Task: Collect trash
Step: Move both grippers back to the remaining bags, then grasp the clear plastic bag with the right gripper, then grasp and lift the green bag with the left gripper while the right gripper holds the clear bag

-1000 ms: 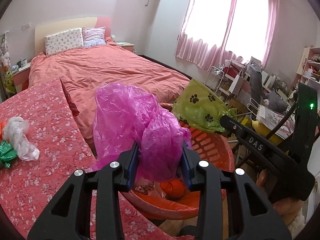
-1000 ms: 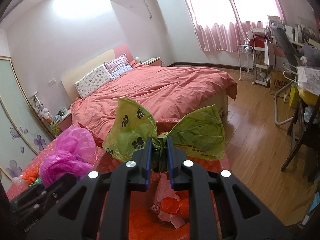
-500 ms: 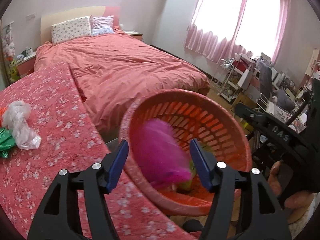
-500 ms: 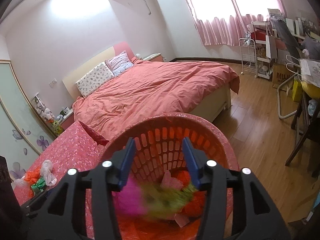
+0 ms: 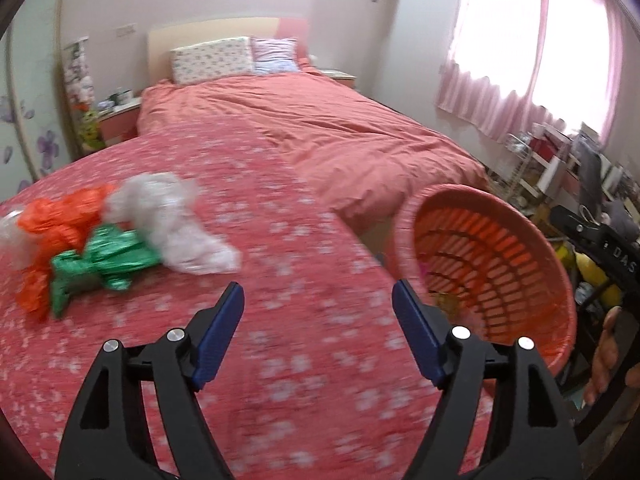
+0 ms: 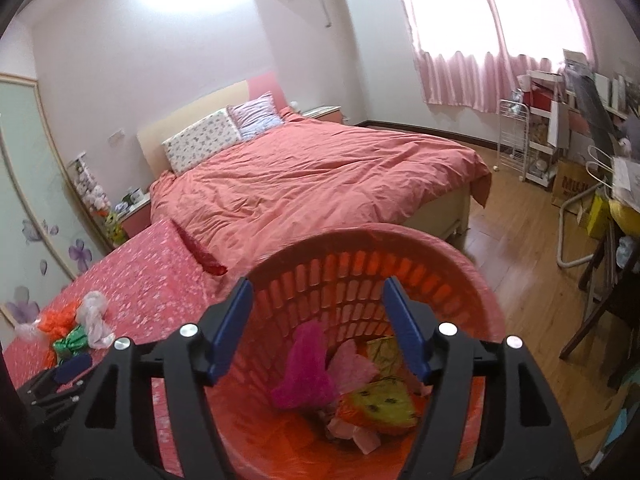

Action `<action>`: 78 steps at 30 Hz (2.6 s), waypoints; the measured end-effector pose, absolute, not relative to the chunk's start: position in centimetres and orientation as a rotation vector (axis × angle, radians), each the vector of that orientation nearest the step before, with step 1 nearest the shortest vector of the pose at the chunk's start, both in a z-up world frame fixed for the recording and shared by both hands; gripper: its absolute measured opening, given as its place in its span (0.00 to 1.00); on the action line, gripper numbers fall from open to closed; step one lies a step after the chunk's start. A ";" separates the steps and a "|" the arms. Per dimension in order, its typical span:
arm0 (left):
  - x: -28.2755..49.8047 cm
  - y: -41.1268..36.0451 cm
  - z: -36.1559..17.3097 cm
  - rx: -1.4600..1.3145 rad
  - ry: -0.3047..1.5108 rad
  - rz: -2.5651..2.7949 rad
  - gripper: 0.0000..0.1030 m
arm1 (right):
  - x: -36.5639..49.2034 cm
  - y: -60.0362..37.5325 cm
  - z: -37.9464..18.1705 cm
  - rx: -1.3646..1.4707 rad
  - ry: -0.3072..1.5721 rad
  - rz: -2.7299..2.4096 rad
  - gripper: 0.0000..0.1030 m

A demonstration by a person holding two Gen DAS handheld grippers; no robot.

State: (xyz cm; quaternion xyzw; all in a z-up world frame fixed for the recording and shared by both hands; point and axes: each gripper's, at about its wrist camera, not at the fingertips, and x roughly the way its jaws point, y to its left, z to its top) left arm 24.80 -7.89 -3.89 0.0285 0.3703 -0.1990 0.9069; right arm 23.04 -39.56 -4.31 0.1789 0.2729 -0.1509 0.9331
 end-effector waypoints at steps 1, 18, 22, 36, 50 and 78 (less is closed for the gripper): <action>24.9 -7.1 -3.8 0.057 0.760 -0.391 0.74 | 23.4 -38.9 -4.2 0.358 0.564 -0.294 0.64; 25.9 9.9 -3.0 -0.038 0.724 -0.032 0.76 | 31.9 -21.9 -3.3 0.186 0.675 0.006 0.64; 25.8 12.9 -2.9 -0.058 0.715 0.038 0.76 | 35.1 -17.5 -4.0 0.154 0.721 0.059 0.64; 26.0 18.5 -3.7 -0.141 0.716 0.100 0.76 | 43.7 -9.0 -6.7 0.018 0.835 0.093 0.63; 26.9 16.0 -3.7 -0.124 0.723 0.029 0.76 | 41.4 -13.7 -6.6 0.072 0.825 0.026 0.24; 31.9 2.0 -5.9 -0.037 0.877 -0.212 0.51 | 33.8 -23.0 -5.3 0.227 0.755 0.019 0.24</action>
